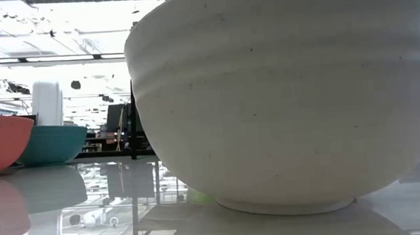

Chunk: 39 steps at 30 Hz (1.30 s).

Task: Place and stack bowls onto a shelf
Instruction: Stack the red bowl on top of the light blue bowl on the shelf

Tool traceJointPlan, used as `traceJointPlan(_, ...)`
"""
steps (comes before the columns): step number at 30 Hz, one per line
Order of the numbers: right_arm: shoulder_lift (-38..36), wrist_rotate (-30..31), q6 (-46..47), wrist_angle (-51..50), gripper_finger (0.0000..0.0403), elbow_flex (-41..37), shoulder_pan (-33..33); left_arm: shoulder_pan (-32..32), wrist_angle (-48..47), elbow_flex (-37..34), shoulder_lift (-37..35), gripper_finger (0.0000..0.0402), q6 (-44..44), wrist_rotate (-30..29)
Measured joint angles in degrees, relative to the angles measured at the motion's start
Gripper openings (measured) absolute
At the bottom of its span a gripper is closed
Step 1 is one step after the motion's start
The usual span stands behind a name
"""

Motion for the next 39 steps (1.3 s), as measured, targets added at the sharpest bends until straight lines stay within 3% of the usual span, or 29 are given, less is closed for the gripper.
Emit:
traceJointPlan(4, -4.27, 0.73, 5.36, 0.07, 0.0172, -4.34, 3.98, -1.45, 3.71, -8.14, -6.67, 0.0038, -1.70, -2.47)
traceJointPlan(10, -6.52, 3.90, 9.97, -0.80, 0.0172, -6.20, 11.82, -5.34, 14.10, -25.76, -17.59, 0.0021, -8.22, -6.00)
traceJointPlan(15, -5.45, 6.06, 11.56, -1.16, 0.0172, -6.17, 18.56, -11.75, 16.59, -33.92, -24.09, 0.0021, -10.43, -14.63)
traceJointPlan(19, -2.86, 6.06, 13.41, -3.68, 0.0172, -6.17, 23.10, -16.98, 15.63, -35.98, -25.98, 0.0021, -10.90, -21.13)
traceJointPlan(24, 0.25, 6.03, 16.42, -8.06, 0.0172, -6.17, 27.96, -22.28, 15.03, -35.96, -25.94, 0.0030, -10.67, -24.76)
traceJointPlan(34, 4.78, 6.02, 27.15, -13.50, 0.0172, -6.17, 41.34, -29.72, 10.62, -35.96, -25.91, 0.0108, -17.74, -33.41)
traceJointPlan(39, 9.76, 6.06, 34.51, -16.95, 0.0172, -6.17, 46.56, -31.21, 5.91, -35.96, -25.59, 0.0136, -23.26, -33.83)
